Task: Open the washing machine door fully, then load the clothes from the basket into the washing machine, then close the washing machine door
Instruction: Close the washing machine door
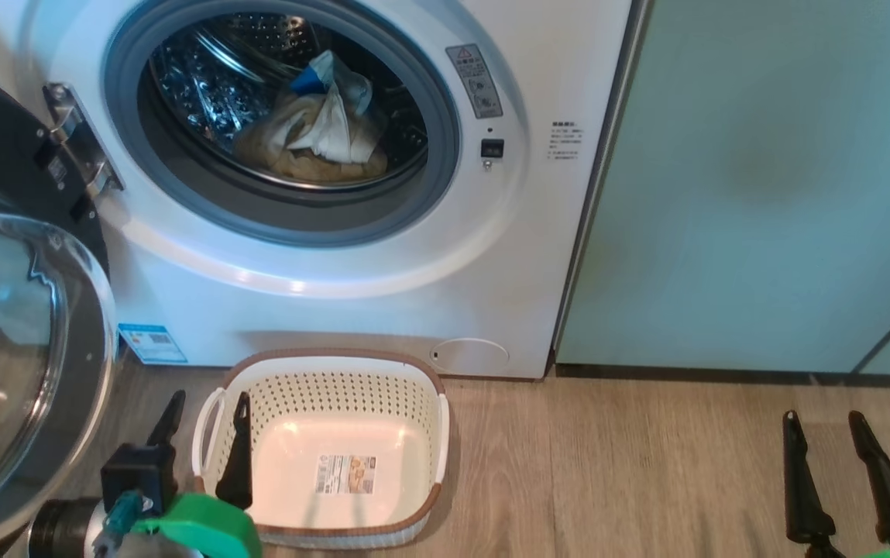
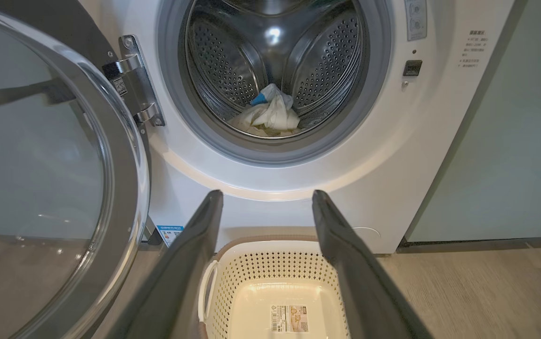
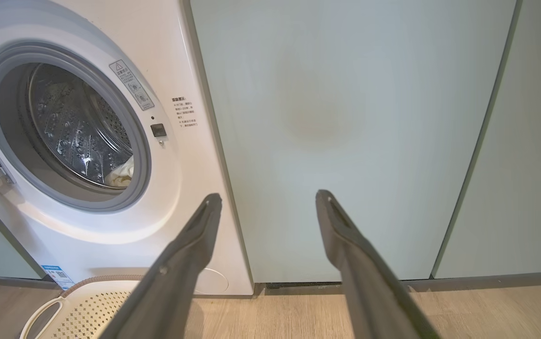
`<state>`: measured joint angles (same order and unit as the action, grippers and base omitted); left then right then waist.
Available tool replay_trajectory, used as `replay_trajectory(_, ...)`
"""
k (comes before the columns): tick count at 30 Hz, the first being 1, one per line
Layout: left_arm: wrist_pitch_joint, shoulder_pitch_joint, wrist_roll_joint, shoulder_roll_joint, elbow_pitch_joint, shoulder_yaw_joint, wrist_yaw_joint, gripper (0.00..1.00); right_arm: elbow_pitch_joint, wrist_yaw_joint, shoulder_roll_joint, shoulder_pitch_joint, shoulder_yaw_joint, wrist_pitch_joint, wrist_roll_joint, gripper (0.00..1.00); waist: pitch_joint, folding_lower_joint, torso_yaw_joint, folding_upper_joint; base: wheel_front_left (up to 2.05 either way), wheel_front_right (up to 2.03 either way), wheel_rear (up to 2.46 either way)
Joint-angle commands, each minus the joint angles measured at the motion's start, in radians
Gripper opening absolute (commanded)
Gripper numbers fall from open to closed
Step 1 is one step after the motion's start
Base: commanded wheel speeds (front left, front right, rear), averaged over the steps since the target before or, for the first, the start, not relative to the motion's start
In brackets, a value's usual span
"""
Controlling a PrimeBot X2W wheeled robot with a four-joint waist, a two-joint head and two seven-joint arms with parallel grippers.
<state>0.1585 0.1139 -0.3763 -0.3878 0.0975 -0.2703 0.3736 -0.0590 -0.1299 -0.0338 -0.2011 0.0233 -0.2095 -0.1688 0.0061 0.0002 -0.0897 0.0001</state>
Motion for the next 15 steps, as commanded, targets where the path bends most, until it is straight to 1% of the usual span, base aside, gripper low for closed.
replay_trajectory(1, 0.001, -0.053, 0.008, -0.024, 0.026, 0.035, 0.008, 1.00, -0.034, -0.001, -0.016, 0.021, -0.024, -0.004, -0.007, 1.00, 0.000, -0.0002, -0.001, -0.0001, -1.42, 1.42, 0.00)
replay_trajectory(6, -0.001, -0.054, 0.011, -0.028, 0.027, 0.035, 0.015, 1.00, -0.030, -0.001, -0.016, 0.024, -0.026, -0.005, -0.007, 1.00, -0.001, -0.0002, -0.006, -0.0001, -1.83, 1.83, 0.00)
replay_trajectory(9, -0.002, -0.058, 0.005, -0.033, 0.032, 0.025, -0.002, 1.00, -0.028, -0.001, -0.016, 0.025, -0.025, -0.006, -0.008, 1.00, 0.000, -0.0002, -0.007, -0.0001, -2.05, 2.05, 0.00)
replay_trajectory(11, 0.001, -0.061, 0.007, -0.035, 0.032, 0.024, -0.004, 1.00, -0.026, -0.001, -0.016, 0.026, -0.024, -0.007, -0.009, 1.00, 0.001, -0.0002, -0.006, -0.0001, -1.74, 1.74, 0.00)
replay_trajectory(15, 0.005, -0.065, 0.000, -0.035, 0.035, 0.021, -0.011, 1.00, -0.024, -0.001, -0.016, 0.026, -0.021, -0.008, -0.010, 1.00, 0.002, -0.0002, -0.001, -0.0001, -1.33, 1.33, 0.00)
